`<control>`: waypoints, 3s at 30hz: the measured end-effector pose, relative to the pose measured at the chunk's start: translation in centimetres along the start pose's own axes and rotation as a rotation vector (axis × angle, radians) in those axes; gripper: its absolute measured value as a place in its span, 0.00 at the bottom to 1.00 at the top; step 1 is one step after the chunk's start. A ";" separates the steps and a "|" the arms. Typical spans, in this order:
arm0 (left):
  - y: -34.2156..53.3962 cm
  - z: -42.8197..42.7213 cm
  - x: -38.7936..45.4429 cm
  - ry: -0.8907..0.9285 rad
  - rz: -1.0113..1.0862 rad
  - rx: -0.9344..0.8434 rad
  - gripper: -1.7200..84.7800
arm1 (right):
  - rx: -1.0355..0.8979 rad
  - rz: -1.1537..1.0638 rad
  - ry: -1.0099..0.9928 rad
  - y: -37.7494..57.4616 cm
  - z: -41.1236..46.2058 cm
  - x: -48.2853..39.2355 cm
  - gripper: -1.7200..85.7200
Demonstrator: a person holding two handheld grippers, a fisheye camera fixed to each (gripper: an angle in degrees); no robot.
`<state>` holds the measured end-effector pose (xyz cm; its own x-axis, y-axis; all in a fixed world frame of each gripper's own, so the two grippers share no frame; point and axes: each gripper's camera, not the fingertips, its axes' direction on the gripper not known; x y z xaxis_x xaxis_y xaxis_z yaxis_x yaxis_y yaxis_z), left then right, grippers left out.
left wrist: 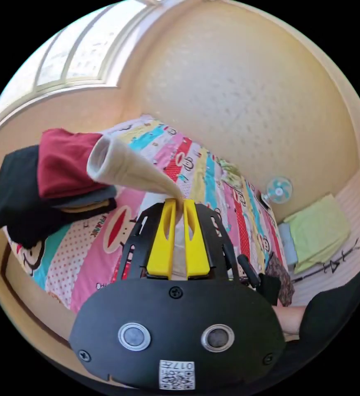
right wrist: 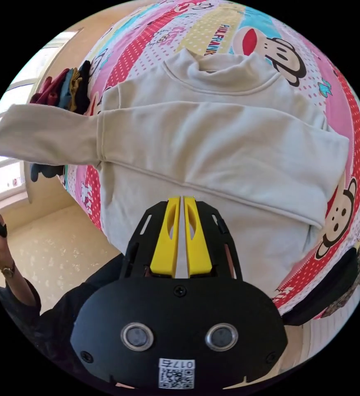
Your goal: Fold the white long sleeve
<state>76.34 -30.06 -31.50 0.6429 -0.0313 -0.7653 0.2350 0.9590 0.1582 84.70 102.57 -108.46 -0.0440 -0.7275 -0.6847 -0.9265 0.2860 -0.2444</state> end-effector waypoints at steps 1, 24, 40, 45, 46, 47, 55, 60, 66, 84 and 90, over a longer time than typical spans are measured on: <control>0.3 1.3 1.8 0.025 0.046 -0.026 0.06 | -0.004 -0.013 0.044 1.5 -0.4 0.4 0.04; 30.1 9.8 -8.6 -0.203 -0.341 -0.810 0.21 | -0.105 0.215 -0.291 24.7 -3.0 19.6 0.17; 30.3 7.6 -17.9 -0.021 -0.222 -0.952 0.19 | -0.262 0.280 -0.219 29.8 -5.5 19.8 0.16; 28.5 11.3 -19.5 0.219 -0.172 -1.073 0.11 | -0.299 0.246 -0.152 27.5 -5.5 20.0 0.10; 28.4 11.1 -19.8 0.224 -0.184 -1.087 0.10 | -0.343 0.234 -0.139 26.9 -5.4 20.0 0.07; 28.2 10.6 -20.4 0.258 -0.210 -1.120 0.08 | -0.366 0.214 -0.125 26.6 -5.4 19.9 0.06; 21.3 0.8 -20.9 0.695 -0.305 -1.048 0.07 | -0.257 -0.102 -0.597 27.5 -18.4 20.4 0.04; 12.2 -1.3 -19.7 0.935 -0.486 -0.833 0.07 | 0.062 -0.008 -0.895 25.5 -27.4 24.5 0.05; -0.5 7.2 -20.6 0.843 -0.652 -0.586 0.10 | 0.378 0.205 -1.081 11.3 -31.0 31.3 0.08; 5.9 16.4 -18.1 0.119 -0.339 -0.630 0.07 | 0.132 0.336 -0.344 8.7 -14.1 26.8 0.09; 11.1 14.5 -19.8 0.180 -0.634 -0.467 0.19 | 0.403 0.243 0.056 9.9 -20.3 18.8 0.11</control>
<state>76.80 -22.92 -5.58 0.3523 -0.6014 -0.7170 0.1609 0.7937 -0.5867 67.15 79.09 -109.80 -0.2721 -0.6385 -0.7199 -0.6684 0.6636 -0.3359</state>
